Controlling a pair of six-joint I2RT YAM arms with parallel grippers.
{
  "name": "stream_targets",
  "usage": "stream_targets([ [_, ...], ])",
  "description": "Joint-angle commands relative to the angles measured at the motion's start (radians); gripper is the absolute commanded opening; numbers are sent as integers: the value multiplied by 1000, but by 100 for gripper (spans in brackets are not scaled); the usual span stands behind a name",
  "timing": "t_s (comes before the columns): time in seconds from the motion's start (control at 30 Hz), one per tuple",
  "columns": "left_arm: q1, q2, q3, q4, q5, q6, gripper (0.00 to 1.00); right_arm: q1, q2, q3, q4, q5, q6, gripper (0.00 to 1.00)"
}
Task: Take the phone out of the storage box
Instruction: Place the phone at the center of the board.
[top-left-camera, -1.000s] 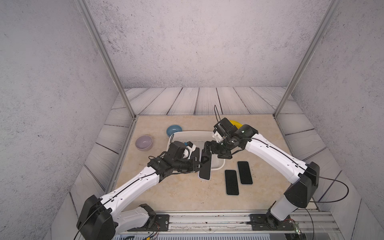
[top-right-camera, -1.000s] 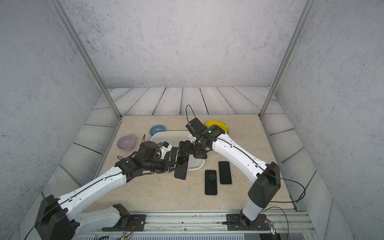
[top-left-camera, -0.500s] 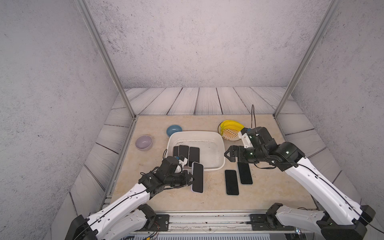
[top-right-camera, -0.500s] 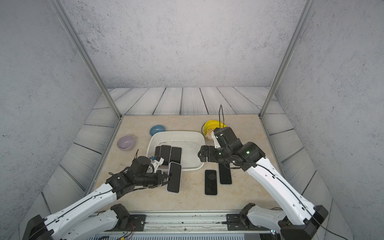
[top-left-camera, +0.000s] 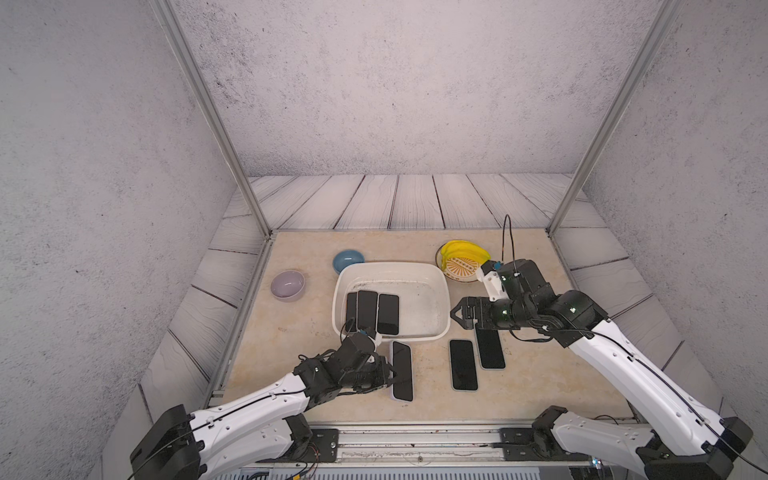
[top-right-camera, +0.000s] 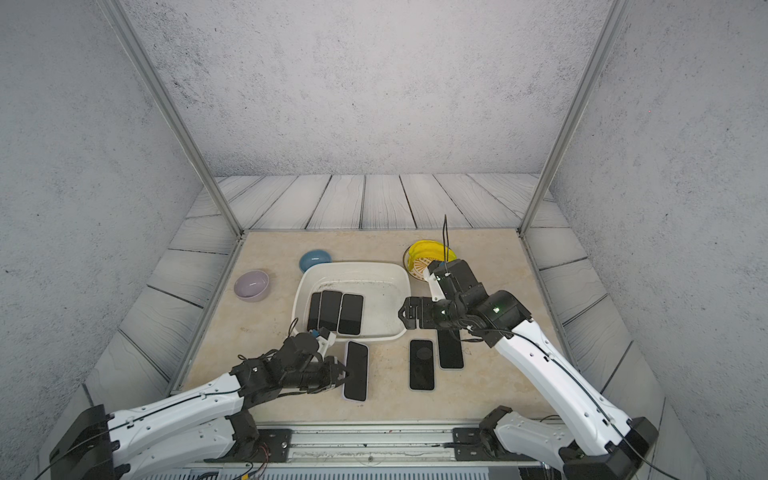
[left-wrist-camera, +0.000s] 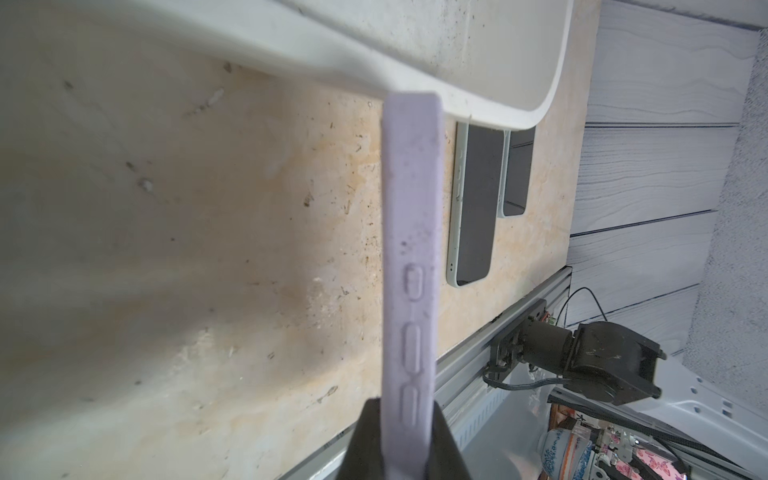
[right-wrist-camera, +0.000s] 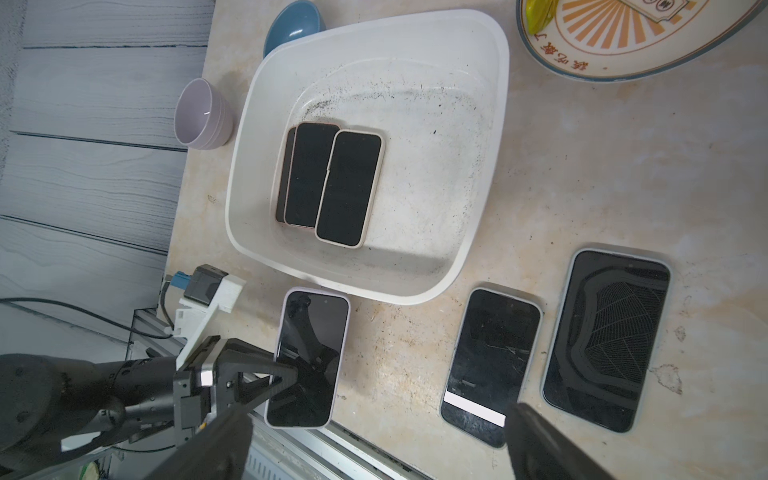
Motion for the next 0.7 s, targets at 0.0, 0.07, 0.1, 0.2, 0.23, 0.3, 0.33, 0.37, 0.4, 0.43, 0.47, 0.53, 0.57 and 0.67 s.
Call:
stream_targets([
  [0.0, -57, 49, 23, 141, -68, -37, 0, -8, -43, -27, 20, -38, -39, 100],
  [0.07, -72, 98, 25, 185, -76, -48, 0, -14, -49, -42, 19, -43, -53, 100],
  [0.1, -78, 126, 28, 212, -75, -57, 0, -17, -47, -45, 12, -48, -55, 99],
  [0.2, -90, 201, 54, 253, -65, -58, 0, -22, -53, -51, 4, -58, -57, 100],
  [0.23, -89, 224, 67, 256, -58, -51, 0, -23, -60, -56, 9, -57, -54, 100],
  [0.3, -90, 263, 88, 259, -49, -40, 0, -26, -67, -65, 22, -55, -51, 100],
  [0.33, -89, 283, 98, 261, -49, -36, 0, -26, -67, -70, 31, -55, -48, 100],
  [0.37, -88, 301, 108, 259, -49, -32, 0, -27, -68, -74, 36, -56, -43, 100],
  [0.4, -87, 324, 120, 257, -45, -26, 0, -27, -67, -79, 41, -53, -34, 100],
  [0.43, -86, 348, 130, 262, -35, -23, 0, -27, -70, -83, 43, -50, -17, 100],
  [0.47, -86, 370, 140, 277, -25, -21, 0, -28, -75, -91, 51, -52, -6, 100],
  [0.53, -87, 424, 163, 309, 9, -16, 0, -29, -91, -116, 83, -56, 15, 100],
  [0.57, -87, 446, 173, 320, 18, -15, 0, -28, -95, -122, 87, -57, 15, 100],
  [0.67, -93, 494, 182, 373, 29, -38, 0, -28, -85, -96, 47, -45, -4, 100],
])
